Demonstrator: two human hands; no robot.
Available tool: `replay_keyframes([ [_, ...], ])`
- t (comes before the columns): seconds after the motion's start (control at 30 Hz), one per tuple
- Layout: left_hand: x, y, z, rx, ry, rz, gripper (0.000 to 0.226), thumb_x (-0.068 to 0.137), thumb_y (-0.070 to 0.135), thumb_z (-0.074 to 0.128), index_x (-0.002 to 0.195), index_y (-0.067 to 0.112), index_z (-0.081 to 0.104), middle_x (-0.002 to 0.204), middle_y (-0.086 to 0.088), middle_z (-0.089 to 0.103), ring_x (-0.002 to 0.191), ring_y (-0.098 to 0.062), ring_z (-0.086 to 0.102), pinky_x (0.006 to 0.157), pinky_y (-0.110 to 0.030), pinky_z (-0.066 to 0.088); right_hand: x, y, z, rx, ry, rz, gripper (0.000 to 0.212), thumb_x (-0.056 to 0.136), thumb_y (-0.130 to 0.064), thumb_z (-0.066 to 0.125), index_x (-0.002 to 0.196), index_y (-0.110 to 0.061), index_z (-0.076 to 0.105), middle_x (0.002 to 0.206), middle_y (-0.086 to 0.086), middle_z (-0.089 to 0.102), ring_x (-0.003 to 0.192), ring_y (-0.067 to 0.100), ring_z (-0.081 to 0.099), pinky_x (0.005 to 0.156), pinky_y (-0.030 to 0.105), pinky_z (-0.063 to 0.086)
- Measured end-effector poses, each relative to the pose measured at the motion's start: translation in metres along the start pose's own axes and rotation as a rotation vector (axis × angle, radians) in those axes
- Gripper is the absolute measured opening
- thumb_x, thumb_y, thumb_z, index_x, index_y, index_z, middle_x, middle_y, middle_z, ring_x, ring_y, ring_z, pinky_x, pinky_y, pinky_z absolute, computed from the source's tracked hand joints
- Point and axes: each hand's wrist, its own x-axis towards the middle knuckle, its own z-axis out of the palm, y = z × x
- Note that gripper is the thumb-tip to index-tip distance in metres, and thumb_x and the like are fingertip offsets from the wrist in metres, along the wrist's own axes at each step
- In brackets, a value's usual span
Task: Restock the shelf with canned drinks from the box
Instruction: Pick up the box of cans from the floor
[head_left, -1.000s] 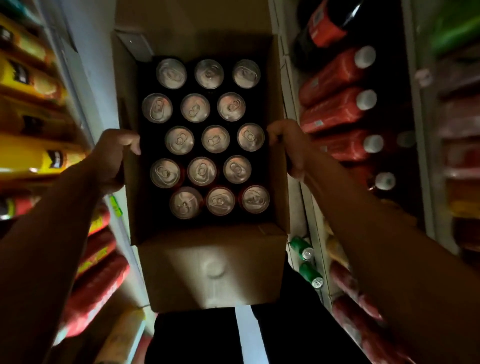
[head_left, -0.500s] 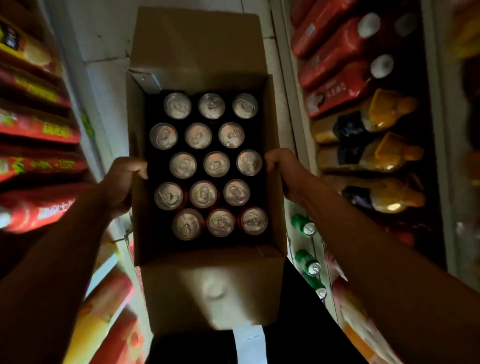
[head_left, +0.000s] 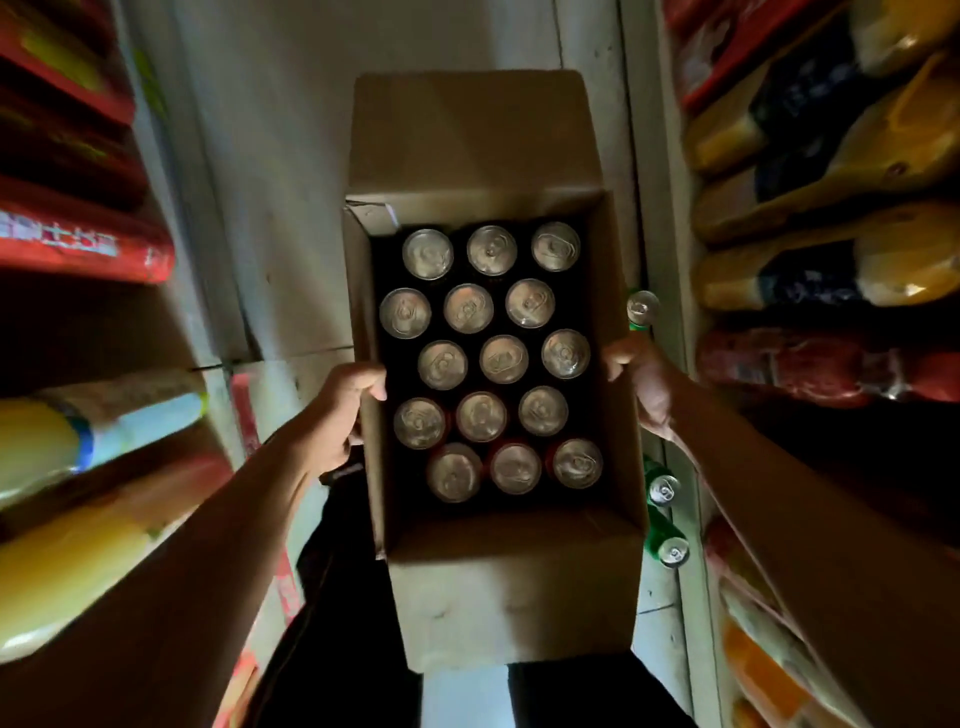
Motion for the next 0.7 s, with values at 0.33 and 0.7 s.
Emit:
replay_keyframes([
  [0.33, 0.025, -0.076, 0.047, -0.086, 0.123, 0.057, 0.020, 0.043, 0.017, 0.048, 0.057, 0.016, 0.035, 0.060, -0.002, 0.031, 0.056, -0.017, 0.029, 0.054, -0.028, 0.022, 0.026, 0.078, -0.033, -0.075, -0.037, -0.034, 0.022, 0.050, -0.010, 0.044, 0.030, -0.019, 0.041, 0.038, -0.009, 0.039, 0.036, 0.003, 0.034, 0.039, 0.014, 0.031],
  [0.7, 0.007, -0.027, 0.024, 0.321, 0.234, -0.029, 0.025, 0.080, 0.023, 0.071, 0.098, 0.007, 0.065, 0.099, -0.015, 0.066, 0.091, -0.028, 0.065, 0.067, -0.034, 0.055, 0.002, 0.047, -0.030, -0.565, 0.222, 0.028, 0.042, 0.087, -0.030, 0.065, 0.123, -0.008, 0.061, 0.122, 0.017, 0.065, 0.110, 0.035, 0.062, 0.088, 0.041, 0.053],
])
